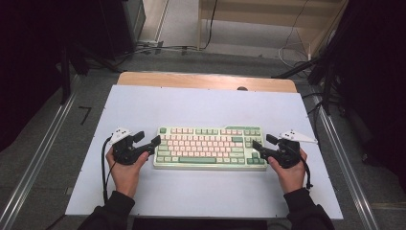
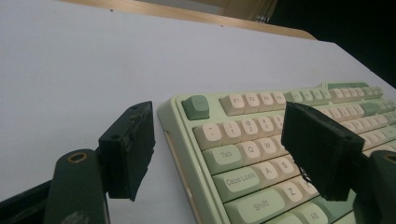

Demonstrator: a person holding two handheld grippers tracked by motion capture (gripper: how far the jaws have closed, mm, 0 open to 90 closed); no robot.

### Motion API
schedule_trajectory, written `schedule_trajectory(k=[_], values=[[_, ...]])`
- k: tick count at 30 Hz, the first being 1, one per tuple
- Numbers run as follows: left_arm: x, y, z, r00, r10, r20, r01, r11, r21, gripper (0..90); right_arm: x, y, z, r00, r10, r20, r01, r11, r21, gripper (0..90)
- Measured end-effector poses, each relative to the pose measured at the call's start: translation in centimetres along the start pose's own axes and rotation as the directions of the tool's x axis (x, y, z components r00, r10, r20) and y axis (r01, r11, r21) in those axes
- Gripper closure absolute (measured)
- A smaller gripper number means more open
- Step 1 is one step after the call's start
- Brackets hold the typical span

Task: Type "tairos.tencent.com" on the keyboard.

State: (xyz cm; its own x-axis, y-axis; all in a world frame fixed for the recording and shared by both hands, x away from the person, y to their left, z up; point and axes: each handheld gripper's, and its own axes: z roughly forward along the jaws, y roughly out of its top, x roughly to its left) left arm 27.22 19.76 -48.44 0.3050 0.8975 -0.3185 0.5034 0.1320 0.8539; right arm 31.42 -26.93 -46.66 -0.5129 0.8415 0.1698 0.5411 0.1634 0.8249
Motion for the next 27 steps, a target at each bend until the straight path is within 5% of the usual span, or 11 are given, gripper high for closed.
schedule_trajectory(k=[19, 24, 27], values=[[-1.2, 0.1, 0.8, 0.9974, 0.06, 0.04, -0.061, 0.9978, 0.024, 41.5, 2.2, 0.6, 1.6, 0.9961, -0.04, -0.079, 0.042, 0.999, 0.024, 42.5], [-1.9, 0.2, 1.3, 0.9957, 0.085, 0.036, -0.087, 0.9956, 0.035, 50.1, 3.0, 0.8, 2.3, 0.9915, -0.051, -0.119, 0.056, 0.998, 0.036, 51.5], [-2.2, 0.1, 1.6, 0.9945, 0.092, 0.049, -0.095, 0.9945, 0.044, 62.6, 3.7, 1.0, 2.8, 0.9858, -0.064, -0.155, 0.071, 0.997, 0.04, 63.7]])
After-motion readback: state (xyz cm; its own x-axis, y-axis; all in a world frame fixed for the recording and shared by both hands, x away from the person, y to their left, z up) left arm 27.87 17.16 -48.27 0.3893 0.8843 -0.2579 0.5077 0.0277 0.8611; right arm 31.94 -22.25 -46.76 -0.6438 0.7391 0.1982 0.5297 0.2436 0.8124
